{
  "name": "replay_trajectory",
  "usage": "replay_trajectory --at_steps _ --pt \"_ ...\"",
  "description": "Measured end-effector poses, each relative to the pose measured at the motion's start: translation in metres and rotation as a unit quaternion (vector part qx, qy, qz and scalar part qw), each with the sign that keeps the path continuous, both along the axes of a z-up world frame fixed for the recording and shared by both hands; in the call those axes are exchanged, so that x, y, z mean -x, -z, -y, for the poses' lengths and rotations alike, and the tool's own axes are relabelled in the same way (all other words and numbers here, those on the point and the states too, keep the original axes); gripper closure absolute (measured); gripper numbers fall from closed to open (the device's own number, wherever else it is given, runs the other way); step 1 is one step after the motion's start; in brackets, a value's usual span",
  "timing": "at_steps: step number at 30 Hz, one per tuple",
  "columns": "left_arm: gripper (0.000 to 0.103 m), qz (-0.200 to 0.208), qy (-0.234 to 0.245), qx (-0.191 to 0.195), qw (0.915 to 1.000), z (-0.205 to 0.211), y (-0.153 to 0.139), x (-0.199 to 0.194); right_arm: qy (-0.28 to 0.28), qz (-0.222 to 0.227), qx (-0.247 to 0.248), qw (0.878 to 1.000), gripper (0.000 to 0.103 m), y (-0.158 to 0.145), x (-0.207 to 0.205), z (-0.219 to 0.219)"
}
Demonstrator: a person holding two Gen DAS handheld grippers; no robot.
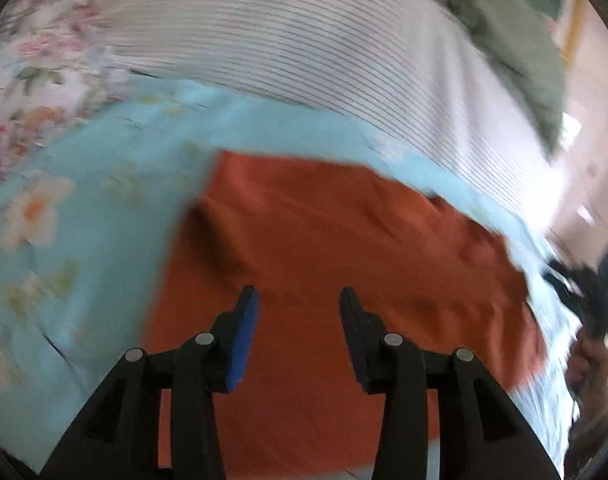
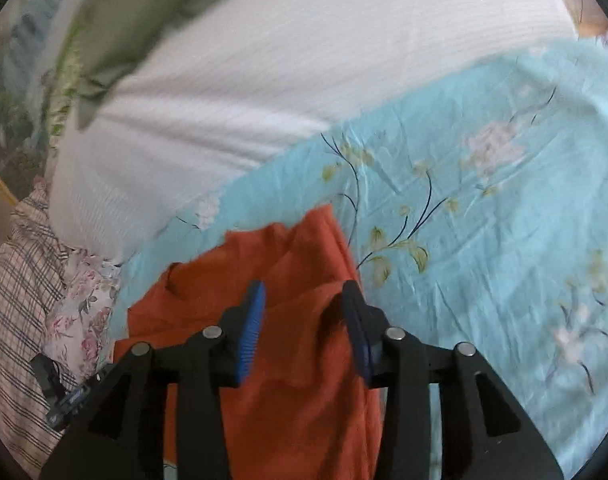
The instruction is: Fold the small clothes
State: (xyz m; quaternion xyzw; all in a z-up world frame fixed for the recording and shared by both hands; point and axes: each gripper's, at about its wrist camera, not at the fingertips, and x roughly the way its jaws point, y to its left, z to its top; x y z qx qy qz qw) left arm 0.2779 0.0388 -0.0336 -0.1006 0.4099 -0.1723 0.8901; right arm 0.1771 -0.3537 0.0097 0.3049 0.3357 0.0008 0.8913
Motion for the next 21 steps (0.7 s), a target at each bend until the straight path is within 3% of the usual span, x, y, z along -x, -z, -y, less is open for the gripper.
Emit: replay_trajectory --at_steps 2,4,8,10,12,17,21 --pt "0.06 -0.031 0.045 -0.004 0.9985 0.028 0.016 0.011 -0.078 0.001 0.015 0.997 0.061 0.0 0.002 -0.034" --pt "0.06 -0.055 0.053 -0.035 0.9965 0.047 0.03 0.016 -0.16 -0.03 0.066 0.984 0.06 0.011 -0.004 -0.078" --pt "0.056 -0.029 0.056 -0.107 0.9922 0.068 0.033 0.0 -0.263 -0.095 0.146 0.949 0.062 0.047 -0.02 -0.131" --pt "0.056 -0.024 0.035 -0.12 0.9919 0.064 0.031 -0.023 -0.255 -0.104 0.184 0.944 0.065 0.054 -0.036 -0.129" --pt "0.056 -0.028 0.013 -0.113 0.9931 0.053 0.03 -0.056 -0.226 -0.097 0.189 0.951 0.065 0.053 -0.058 -0.112" --pt "0.052 -0.032 -0.075 -0.096 0.9921 0.013 0.016 -0.104 -0.091 -0.081 0.132 0.984 0.065 0.038 -0.1 -0.043" --pt "0.045 -0.037 -0.124 -0.04 0.9908 -0.031 0.004 -0.097 -0.001 -0.041 0.089 0.995 0.065 0.02 -0.089 -0.006"
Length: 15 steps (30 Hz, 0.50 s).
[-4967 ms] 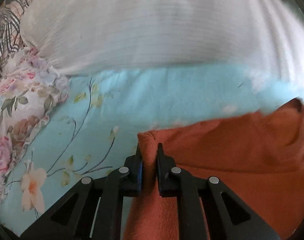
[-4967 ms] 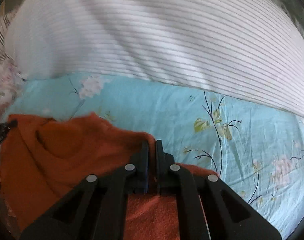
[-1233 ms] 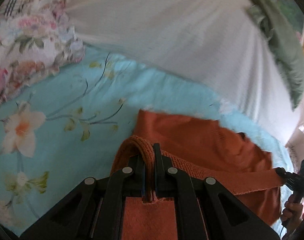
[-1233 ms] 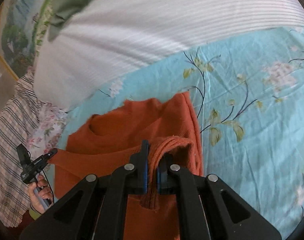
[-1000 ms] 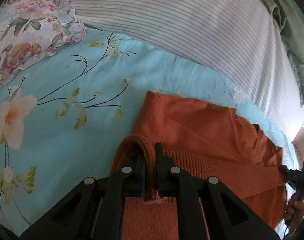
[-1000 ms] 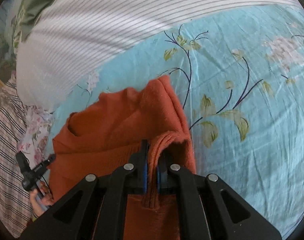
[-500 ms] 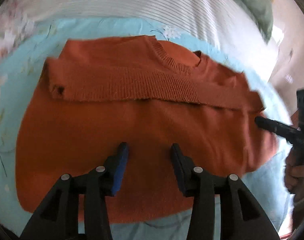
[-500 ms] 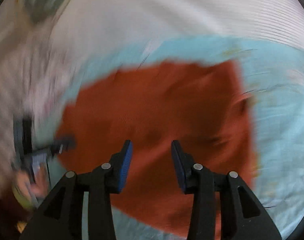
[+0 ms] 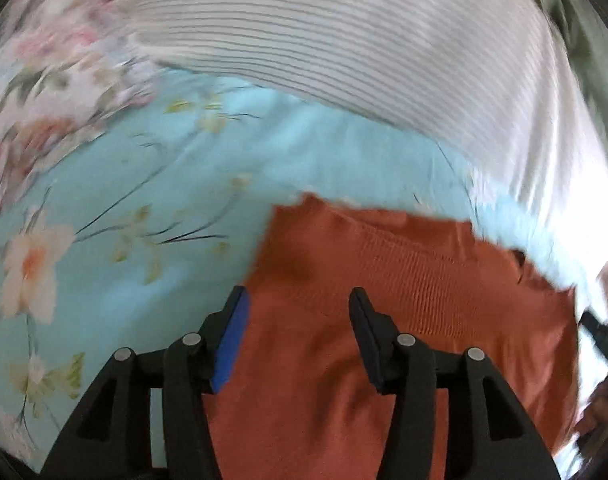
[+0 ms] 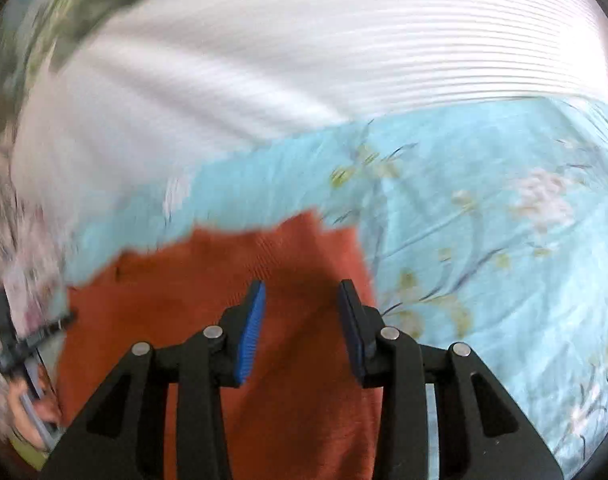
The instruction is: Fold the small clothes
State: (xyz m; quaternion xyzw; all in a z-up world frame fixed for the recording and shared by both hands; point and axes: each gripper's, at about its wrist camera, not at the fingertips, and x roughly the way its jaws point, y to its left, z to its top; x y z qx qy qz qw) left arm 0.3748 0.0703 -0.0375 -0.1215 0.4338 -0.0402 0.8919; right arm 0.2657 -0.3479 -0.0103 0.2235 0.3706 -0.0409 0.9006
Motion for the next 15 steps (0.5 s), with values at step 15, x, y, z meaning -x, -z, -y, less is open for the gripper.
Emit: replay_trajectory --at_steps 15 --pt "0.044 -0.028 0.018 0.134 0.9904 0.0 0.019 0.195 -0.052 0.018 -0.102 0.993 0.063 0.021 0.125 -0.067"
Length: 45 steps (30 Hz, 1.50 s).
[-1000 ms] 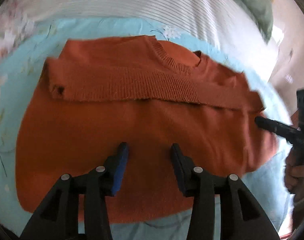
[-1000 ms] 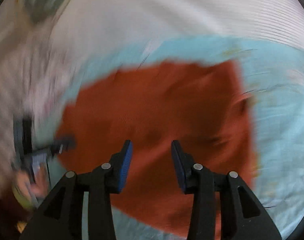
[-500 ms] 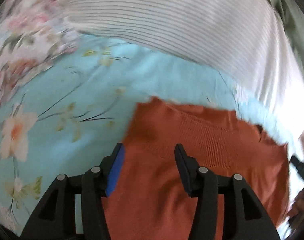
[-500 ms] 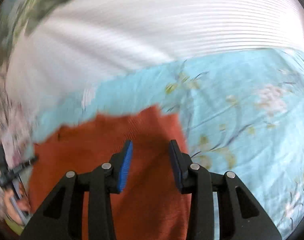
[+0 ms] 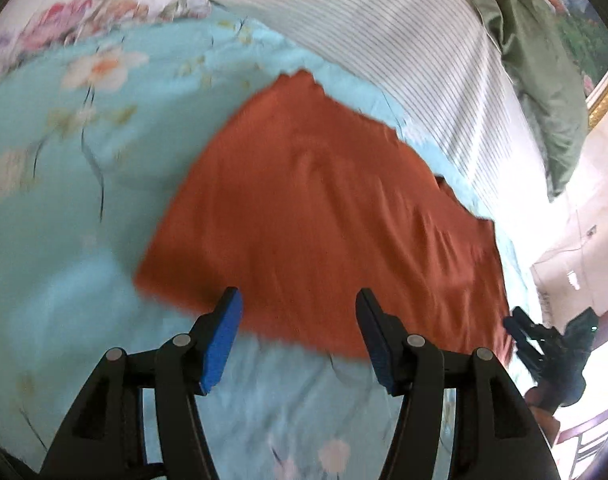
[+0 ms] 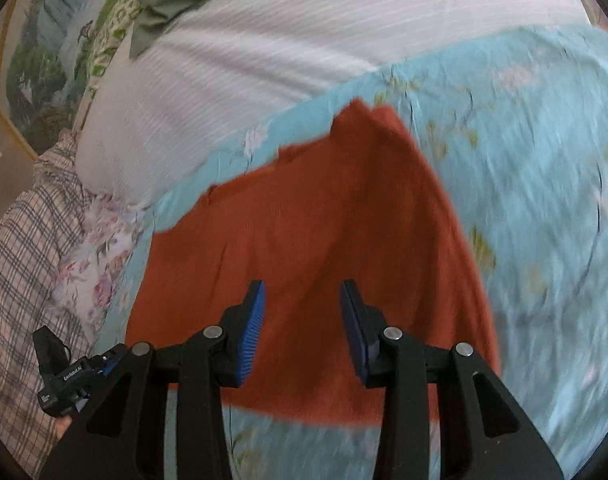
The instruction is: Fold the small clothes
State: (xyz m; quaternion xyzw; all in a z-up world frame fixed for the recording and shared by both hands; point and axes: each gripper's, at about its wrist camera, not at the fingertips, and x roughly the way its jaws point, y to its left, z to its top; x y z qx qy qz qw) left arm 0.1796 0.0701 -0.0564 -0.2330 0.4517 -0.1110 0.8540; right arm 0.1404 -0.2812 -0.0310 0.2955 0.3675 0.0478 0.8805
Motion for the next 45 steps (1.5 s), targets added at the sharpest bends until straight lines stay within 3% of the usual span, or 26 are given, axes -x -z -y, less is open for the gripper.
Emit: replay_trajectory --at_steps 8,12,19,25,26,27,28,29,30,34,38,41,45 --pt "0.029 -0.016 -0.018 0.061 0.9978 0.008 0.026 0.029 0.011 -0.018 -0.045 0.999 0.062 0.018 0.04 -0.007" --pt "0.024 -0.016 -0.032 0.085 0.9958 0.006 0.032 0.019 0.007 -0.017 -0.042 0.999 0.058 0.014 0.048 -0.01" --pt "0.024 -0.013 -0.089 0.123 0.9884 -0.013 0.034 -0.017 0.008 -0.014 -0.045 0.999 0.054 0.013 0.049 -0.014" --pt "0.029 0.002 -0.108 0.084 0.9906 -0.012 0.031 -0.033 0.007 -0.014 -0.044 0.999 0.053 0.013 0.045 -0.016" --pt "0.039 0.003 -0.113 0.076 0.9907 -0.012 0.03 -0.035 0.005 -0.013 -0.042 0.999 0.053 0.012 0.042 -0.016" --pt "0.062 0.004 -0.117 0.067 0.9909 -0.013 0.03 -0.038 0.004 -0.012 -0.04 0.999 0.053 0.011 0.039 -0.015" --pt "0.074 0.004 -0.116 0.065 0.9911 -0.016 0.031 -0.04 0.002 -0.011 -0.038 0.999 0.053 0.01 0.036 -0.015" --pt "0.086 0.008 -0.114 0.073 0.9907 -0.02 0.03 -0.043 0.0 -0.009 -0.037 0.999 0.053 0.009 0.032 -0.014" --pt "0.09 0.013 -0.114 0.076 0.9905 -0.022 0.028 -0.043 -0.002 -0.008 -0.036 0.999 0.053 0.007 0.028 -0.013" --pt "0.094 0.065 -0.08 0.023 0.9944 -0.002 -0.005 -0.04 -0.016 -0.007 -0.032 0.999 0.053 0.003 0.012 -0.005" --pt "0.096 0.117 0.004 -0.029 0.9927 0.055 -0.044 -0.034 -0.035 -0.01 -0.034 0.999 0.053 -0.002 0.0 -0.001" --pt "0.096 0.146 0.078 -0.085 0.9825 0.114 -0.058 -0.026 -0.057 -0.015 -0.048 0.997 0.053 -0.006 -0.014 0.007" --pt "0.097 0.167 0.158 -0.167 0.9588 0.185 -0.047 -0.016 -0.082 -0.019 -0.082 0.993 0.053 -0.01 -0.033 0.016"
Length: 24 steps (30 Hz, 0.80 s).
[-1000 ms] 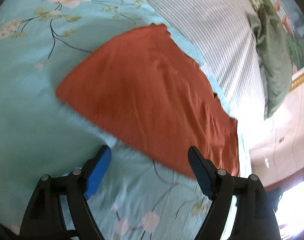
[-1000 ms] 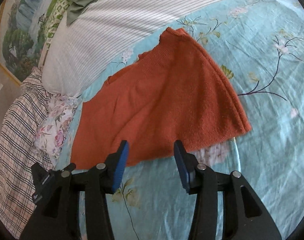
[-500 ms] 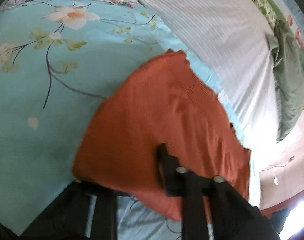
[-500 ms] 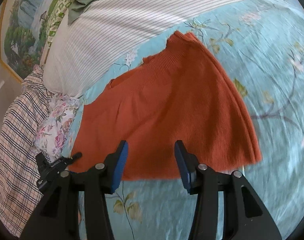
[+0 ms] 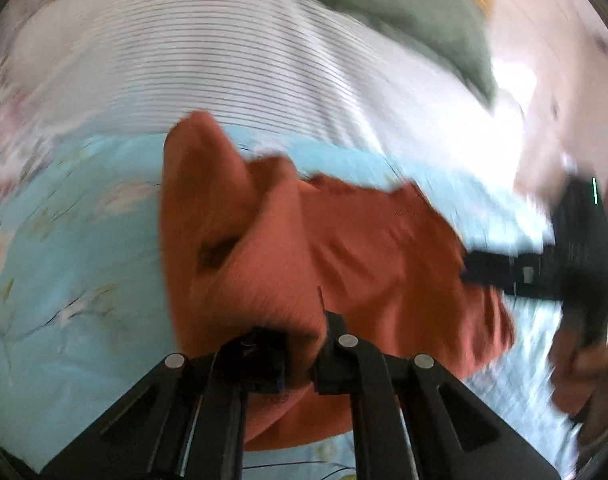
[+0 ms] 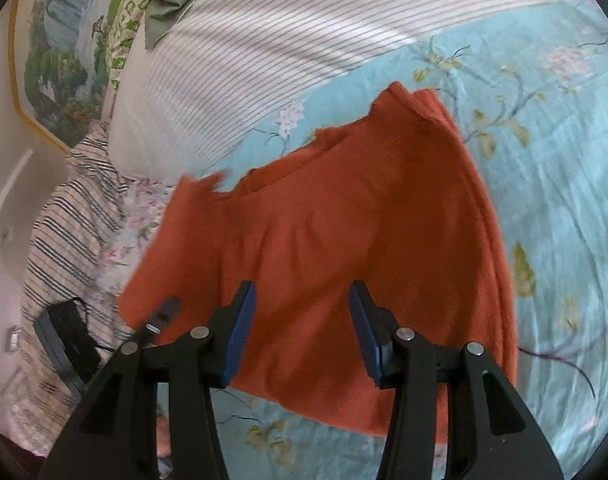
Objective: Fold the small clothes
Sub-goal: 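Grasp the folded sweater edge with the left gripper and lift it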
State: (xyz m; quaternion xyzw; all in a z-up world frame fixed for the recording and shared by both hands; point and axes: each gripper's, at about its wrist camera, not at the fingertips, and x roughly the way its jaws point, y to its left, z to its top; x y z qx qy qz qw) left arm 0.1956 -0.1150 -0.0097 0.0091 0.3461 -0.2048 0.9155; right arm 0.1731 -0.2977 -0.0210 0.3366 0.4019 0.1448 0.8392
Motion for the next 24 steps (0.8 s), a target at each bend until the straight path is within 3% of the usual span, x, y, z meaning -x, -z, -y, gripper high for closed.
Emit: replay_trajectory --at_steps 3,4,5,10,14,17,18,20,21,24 --pt "0.097 -0.005 0.024 -0.05 0.9984 0.028 0.023 0.003 -0.032 -0.014 -0.015 0.999 0.04 0.002 -0.019 -0.004" --pt "0.097 -0.002 0.025 -0.066 0.9975 0.033 0.028 0.005 -0.042 -0.019 -0.023 0.999 0.028 0.004 -0.026 -0.006" --pt "0.097 0.005 0.025 -0.081 0.9964 0.036 0.032 0.008 -0.05 -0.025 -0.03 0.998 0.023 0.007 -0.034 -0.009" --pt "0.097 0.049 0.041 -0.122 0.9905 0.043 0.032 0.023 -0.11 -0.063 -0.049 0.991 0.023 0.022 -0.085 -0.037" --pt "0.097 0.05 0.054 -0.121 0.99 0.039 0.03 0.023 -0.156 -0.091 -0.049 0.982 0.023 0.037 -0.133 -0.063" --pt "0.097 0.048 0.059 -0.12 0.9899 0.037 0.031 0.021 -0.179 -0.086 -0.031 0.98 0.023 0.039 -0.165 -0.083" --pt "0.097 0.048 0.06 -0.119 0.9898 0.037 0.03 0.021 -0.186 -0.078 -0.026 0.979 0.027 0.038 -0.172 -0.087" --pt "0.097 0.048 0.06 -0.114 0.9905 0.036 0.027 0.02 -0.193 -0.064 -0.004 0.979 0.082 0.035 -0.183 -0.095" --pt "0.097 0.047 0.061 -0.108 0.9912 0.035 0.023 0.022 -0.191 -0.066 0.004 0.979 0.089 0.034 -0.186 -0.096" --pt "0.097 0.05 0.074 -0.079 0.9929 0.036 0.006 0.027 -0.184 -0.025 0.015 0.982 0.089 0.014 -0.174 -0.084"
